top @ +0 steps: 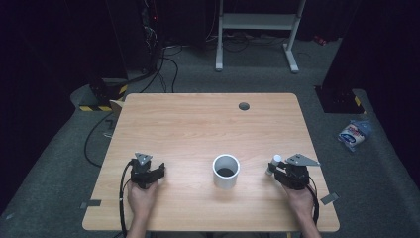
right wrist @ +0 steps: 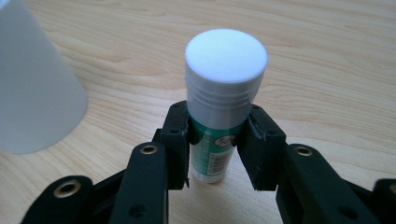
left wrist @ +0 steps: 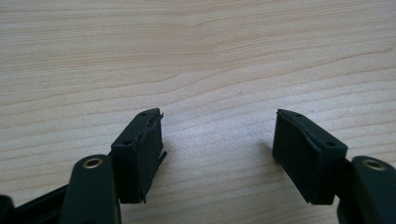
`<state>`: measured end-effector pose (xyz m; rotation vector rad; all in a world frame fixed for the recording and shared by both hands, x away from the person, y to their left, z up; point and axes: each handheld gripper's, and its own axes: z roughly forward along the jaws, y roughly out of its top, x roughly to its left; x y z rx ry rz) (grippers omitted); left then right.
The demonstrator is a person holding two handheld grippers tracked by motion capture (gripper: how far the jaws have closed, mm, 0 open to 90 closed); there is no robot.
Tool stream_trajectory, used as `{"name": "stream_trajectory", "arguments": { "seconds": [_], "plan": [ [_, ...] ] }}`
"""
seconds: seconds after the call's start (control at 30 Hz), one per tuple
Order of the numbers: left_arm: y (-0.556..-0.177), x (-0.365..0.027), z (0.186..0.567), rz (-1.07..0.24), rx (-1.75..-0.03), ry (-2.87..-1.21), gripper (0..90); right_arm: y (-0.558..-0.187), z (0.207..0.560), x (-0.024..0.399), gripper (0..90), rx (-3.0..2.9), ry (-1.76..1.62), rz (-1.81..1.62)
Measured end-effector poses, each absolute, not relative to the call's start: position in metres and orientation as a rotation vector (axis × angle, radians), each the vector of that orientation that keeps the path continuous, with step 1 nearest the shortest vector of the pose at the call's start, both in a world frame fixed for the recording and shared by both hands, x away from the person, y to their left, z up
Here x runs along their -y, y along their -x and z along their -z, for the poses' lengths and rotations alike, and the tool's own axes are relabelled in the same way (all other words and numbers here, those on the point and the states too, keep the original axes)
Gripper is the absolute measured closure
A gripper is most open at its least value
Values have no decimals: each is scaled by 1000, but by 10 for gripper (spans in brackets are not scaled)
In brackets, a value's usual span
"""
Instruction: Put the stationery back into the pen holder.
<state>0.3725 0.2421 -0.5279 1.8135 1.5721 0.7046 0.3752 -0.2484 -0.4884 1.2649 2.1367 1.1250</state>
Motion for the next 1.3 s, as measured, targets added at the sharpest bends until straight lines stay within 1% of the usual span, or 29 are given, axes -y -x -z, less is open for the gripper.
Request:
{"name": "stream_trajectory", "arguments": {
  "seconds": [0.3, 0.8, 1.0, 1.3],
  "plan": [
    [-373, -242, 528, -706, -1574, -1812, 330, -371, 480, 249, 647, -2142, -1260, -1170],
    [-373, -243, 528, -705, -1585, -1802, 333, -365, 460, 232, 647, -2182, -1143, -1210],
    [-373, -243, 528, -703, -1584, -1805, 332, -362, 450, 227, 648, -2194, -1123, -1278],
    [-373, -244, 528, -704, -1582, -1802, 331, -362, 439, 211, 648, -2223, -1051, -1292]
  ]
}}
